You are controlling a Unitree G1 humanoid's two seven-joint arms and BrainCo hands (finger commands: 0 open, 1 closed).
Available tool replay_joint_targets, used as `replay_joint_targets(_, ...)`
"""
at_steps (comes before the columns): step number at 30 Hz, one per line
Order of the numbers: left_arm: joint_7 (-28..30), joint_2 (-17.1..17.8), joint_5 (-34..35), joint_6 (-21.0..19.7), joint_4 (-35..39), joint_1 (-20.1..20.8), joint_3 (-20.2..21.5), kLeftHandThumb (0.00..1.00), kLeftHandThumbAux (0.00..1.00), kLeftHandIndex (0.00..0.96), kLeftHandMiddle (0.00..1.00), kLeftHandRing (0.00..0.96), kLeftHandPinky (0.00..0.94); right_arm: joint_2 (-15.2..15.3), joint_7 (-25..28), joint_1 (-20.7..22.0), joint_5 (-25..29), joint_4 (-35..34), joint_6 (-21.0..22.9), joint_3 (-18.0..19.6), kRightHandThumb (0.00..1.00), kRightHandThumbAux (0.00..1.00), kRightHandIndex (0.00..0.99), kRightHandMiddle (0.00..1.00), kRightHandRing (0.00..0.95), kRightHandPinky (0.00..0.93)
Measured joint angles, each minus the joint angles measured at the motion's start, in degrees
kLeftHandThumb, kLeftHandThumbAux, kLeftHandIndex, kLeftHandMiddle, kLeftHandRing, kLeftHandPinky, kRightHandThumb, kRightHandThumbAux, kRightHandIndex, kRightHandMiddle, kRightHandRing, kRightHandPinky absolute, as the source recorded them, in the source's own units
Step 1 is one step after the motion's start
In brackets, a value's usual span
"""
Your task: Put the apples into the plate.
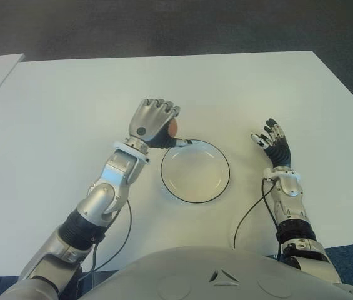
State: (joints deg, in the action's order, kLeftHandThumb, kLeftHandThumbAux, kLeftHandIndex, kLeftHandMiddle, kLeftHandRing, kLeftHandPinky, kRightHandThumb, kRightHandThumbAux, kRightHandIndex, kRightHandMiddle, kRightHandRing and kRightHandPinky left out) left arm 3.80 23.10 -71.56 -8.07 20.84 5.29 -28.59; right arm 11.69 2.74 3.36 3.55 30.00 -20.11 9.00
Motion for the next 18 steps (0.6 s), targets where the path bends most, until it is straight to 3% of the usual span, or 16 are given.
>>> replay_joint_targets(18, -2.3, -2.3, -1.0, 5.4, -1.7, -2.1, -2.1, 0.856, 0.661, 0.411, 0.533, 0.841, 0.827, 1.0, 0.0, -1.3, -1.3, -2.6, 1.9, -1.3, 0.038, 0.624, 0.0, 0.007, 0.011, 0.0)
